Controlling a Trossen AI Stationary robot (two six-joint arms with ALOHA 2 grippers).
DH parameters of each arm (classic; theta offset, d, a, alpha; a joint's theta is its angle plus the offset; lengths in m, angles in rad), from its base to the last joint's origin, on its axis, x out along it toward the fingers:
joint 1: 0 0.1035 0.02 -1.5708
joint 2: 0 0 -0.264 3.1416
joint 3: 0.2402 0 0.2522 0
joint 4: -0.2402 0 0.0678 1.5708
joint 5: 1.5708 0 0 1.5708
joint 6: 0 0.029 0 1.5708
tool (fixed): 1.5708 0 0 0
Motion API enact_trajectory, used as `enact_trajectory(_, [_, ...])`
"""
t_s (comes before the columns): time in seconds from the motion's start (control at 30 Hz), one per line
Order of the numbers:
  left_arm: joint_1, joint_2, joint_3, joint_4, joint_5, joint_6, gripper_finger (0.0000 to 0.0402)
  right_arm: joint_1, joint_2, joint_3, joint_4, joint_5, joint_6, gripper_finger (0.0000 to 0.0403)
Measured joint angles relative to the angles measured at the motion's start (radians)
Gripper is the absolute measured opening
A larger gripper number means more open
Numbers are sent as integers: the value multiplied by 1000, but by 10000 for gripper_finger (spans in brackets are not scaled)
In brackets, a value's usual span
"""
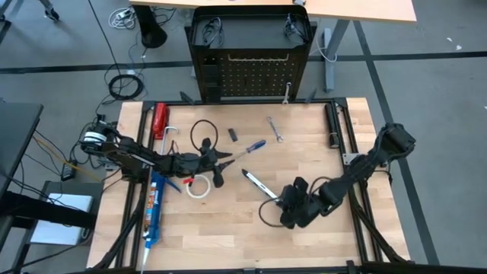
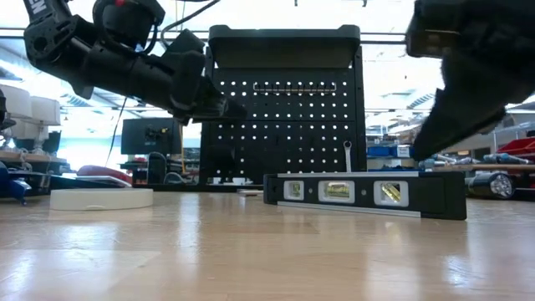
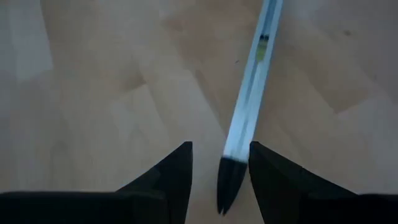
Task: Hang tools onto peg board
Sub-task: Put the spirit level onto the black pegboard
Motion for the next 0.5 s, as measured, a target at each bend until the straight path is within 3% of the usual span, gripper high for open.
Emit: enact_trajectory(0.5, [-1, 0, 1, 34, 5, 0, 152, 24, 183, 3, 16, 41, 25, 153])
